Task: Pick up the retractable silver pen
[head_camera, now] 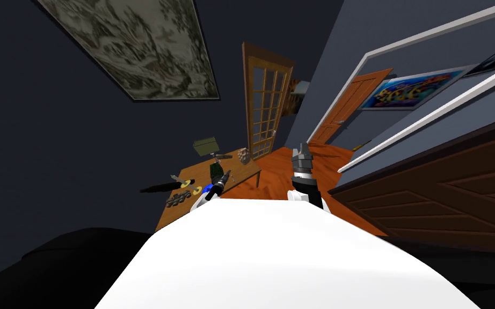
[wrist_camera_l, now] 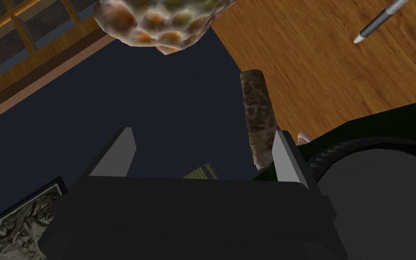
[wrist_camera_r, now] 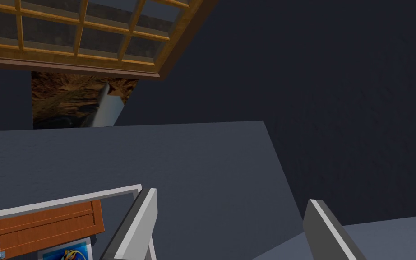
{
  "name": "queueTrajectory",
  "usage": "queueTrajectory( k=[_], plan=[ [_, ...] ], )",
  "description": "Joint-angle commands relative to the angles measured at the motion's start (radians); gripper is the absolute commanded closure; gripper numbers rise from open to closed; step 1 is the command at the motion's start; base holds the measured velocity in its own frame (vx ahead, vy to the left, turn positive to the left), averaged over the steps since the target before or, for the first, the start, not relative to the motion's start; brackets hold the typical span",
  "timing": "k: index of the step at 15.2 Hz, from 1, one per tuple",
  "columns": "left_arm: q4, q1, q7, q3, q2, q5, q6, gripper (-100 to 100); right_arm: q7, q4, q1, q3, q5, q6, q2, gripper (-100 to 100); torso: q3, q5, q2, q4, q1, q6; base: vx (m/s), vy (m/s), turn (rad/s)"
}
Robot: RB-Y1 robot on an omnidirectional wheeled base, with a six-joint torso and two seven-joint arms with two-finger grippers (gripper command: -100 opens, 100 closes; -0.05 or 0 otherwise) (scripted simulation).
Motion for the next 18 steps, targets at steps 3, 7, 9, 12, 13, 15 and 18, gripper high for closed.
queueTrajectory(
  k=[3, 7, 9, 12, 13, 15, 18],
  plan=[
    [0.070, -0.026, -0.009, -0.033, 0.067, 0.030, 0.081, -100, 0.000, 0.000, 0.000, 0.000, 0.000, 0.000, 0.000, 0, 0.000, 0.000, 0.000, 0.000, 0.000, 0.000, 0.052, -0.069, -0.135],
    [0.133, -0.048, -0.020, -0.063, 0.113, 0.050, 0.144, -100, 0.000, 0.000, 0.000, 0.000, 0.000, 0.000, 0.000, 0, 0.000, 0.000, 0.000, 0.000, 0.000, 0.000, 0.047, -0.069, -0.124],
    [0.165, -0.059, -0.025, -0.077, 0.136, 0.060, 0.171, -100, 0.000, 0.000, 0.000, 0.000, 0.000, 0.000, 0.000, 0, 0.000, 0.000, 0.000, 0.000, 0.000, 0.000, 0.054, -0.065, -0.122],
    [0.222, -0.081, -0.035, -0.105, 0.180, 0.079, 0.228, -100, 0.000, 0.000, 0.000, 0.000, 0.000, 0.000, 0.000, 0, 0.000, 0.000, 0.000, 0.000, 0.000, 0.000, 0.063, -0.072, -0.137],
    [0.226, -0.081, -0.035, -0.105, 0.180, 0.079, 0.234, -100, 0.000, 0.000, 0.000, 0.000, 0.000, 0.000, 0.000, 0, -0.001, 0.000, -0.001, 0.000, -0.001, 0.000, 0.069, -0.078, -0.139],
    [0.255, -0.091, -0.040, -0.118, 0.202, 0.089, 0.262, -100, 0.000, 0.000, 0.000, 0.000, 0.000, 0.000, 0.000, 0, 0.000, 0.000, -0.001, 0.000, 0.000, 0.000, 0.058, -0.067, -0.117],
    [0.311, -0.110, -0.049, -0.143, 0.242, 0.106, 0.315, -100, 0.000, 0.000, 0.000, 0.000, 0.000, 0.000, 0.000, 0, 0.000, 0.000, 0.001, 0.000, 0.000, 0.000, 0.046, -0.062, -0.117]
  ],
)
